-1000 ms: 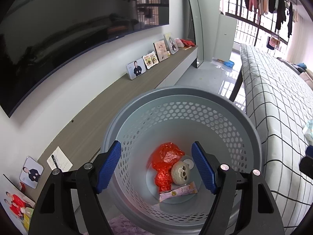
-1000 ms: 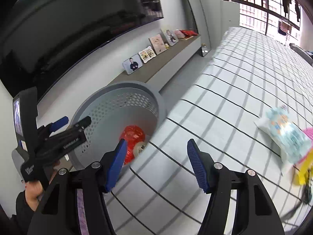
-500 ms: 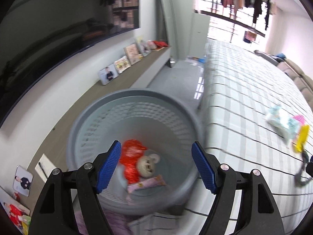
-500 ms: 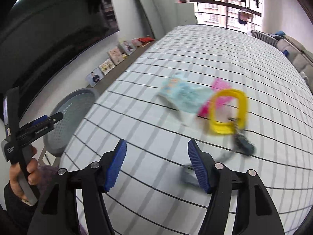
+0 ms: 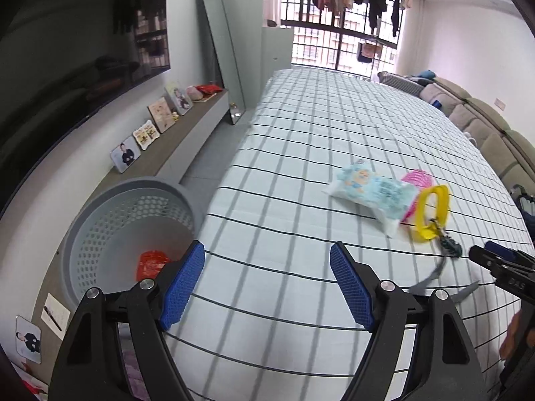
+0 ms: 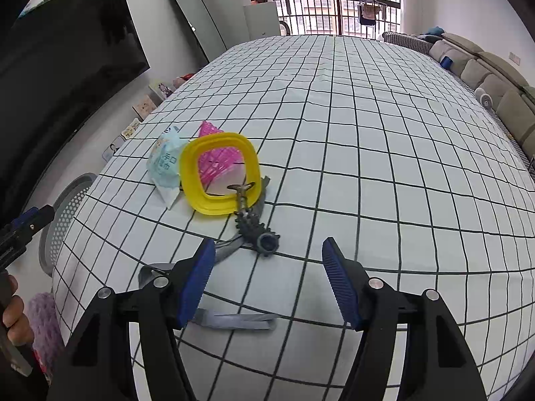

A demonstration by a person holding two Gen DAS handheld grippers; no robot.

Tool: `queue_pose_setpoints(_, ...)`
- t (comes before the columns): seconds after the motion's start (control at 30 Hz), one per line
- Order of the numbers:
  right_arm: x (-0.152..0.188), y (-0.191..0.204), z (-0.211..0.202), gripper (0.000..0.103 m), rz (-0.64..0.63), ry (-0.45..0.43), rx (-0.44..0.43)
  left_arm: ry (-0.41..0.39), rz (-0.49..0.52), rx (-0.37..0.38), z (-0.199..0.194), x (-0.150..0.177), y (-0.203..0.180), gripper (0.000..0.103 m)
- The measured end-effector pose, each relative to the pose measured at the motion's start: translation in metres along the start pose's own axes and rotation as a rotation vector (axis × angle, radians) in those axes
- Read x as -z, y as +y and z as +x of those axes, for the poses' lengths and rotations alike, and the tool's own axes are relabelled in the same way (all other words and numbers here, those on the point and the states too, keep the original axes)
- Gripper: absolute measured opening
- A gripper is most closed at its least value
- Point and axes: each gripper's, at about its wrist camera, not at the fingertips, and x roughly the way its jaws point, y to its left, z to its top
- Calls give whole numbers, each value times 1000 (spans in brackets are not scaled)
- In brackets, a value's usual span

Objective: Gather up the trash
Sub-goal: 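Move both tools back over the bed toward the remaining items, then grasp the grey spiky chew toy with the right gripper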

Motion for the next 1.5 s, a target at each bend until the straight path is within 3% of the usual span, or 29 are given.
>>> queue_pose_setpoints(0.2, -5, -6, 13, 64, -51, 15, -23, 27, 21, 21, 6, 5, -31, 77)
queue_pose_setpoints(0.57, -13, 15, 40, 63, -116, 28, -87, 86, 31, 18, 21, 16, -51, 78)
queue_pose_setpoints(0.93, -13, 26, 47, 39, -164, 36, -84, 103, 49, 27, 26, 20, -62, 78)
queue_pose_setpoints(1.0, -12, 26, 47, 22, -172, 39, -83, 106, 52, 31, 26, 20, -64, 78)
queue_pose_setpoints(1.5, -1, 0, 10, 19, -87, -4, -103, 126, 129, 90, 34, 24, -96, 78)
